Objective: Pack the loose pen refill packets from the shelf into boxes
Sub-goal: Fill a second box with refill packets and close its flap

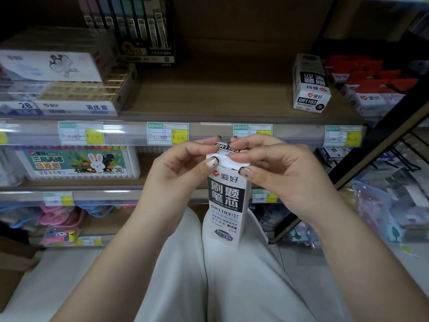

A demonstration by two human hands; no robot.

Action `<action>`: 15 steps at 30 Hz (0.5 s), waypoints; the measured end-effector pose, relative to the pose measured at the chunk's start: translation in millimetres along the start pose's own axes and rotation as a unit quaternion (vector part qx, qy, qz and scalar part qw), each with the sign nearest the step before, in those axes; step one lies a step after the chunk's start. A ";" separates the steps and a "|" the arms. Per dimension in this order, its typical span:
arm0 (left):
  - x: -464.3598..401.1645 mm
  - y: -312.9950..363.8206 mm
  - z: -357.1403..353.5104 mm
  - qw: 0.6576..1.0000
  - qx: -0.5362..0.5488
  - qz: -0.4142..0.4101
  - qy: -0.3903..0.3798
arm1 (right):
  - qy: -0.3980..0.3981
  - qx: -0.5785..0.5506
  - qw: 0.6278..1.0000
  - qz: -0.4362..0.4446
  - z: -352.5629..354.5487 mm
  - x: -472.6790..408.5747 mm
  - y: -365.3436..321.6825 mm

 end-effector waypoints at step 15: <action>-1.3 0.6 -29.0 0.994 -0.097 -0.047 -0.012 | 0.016 0.087 0.995 -0.041 19.9 -4.7 -6.2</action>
Point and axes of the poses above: each hand's wrist, its own x-axis away from the middle knuckle, its own z-axis out of the back of the hand, y = z × x, the point moved 6 cm from there along -x, towards the middle knuckle, and after that the axes turned 7 degrees about x, right-handed, at the moved point
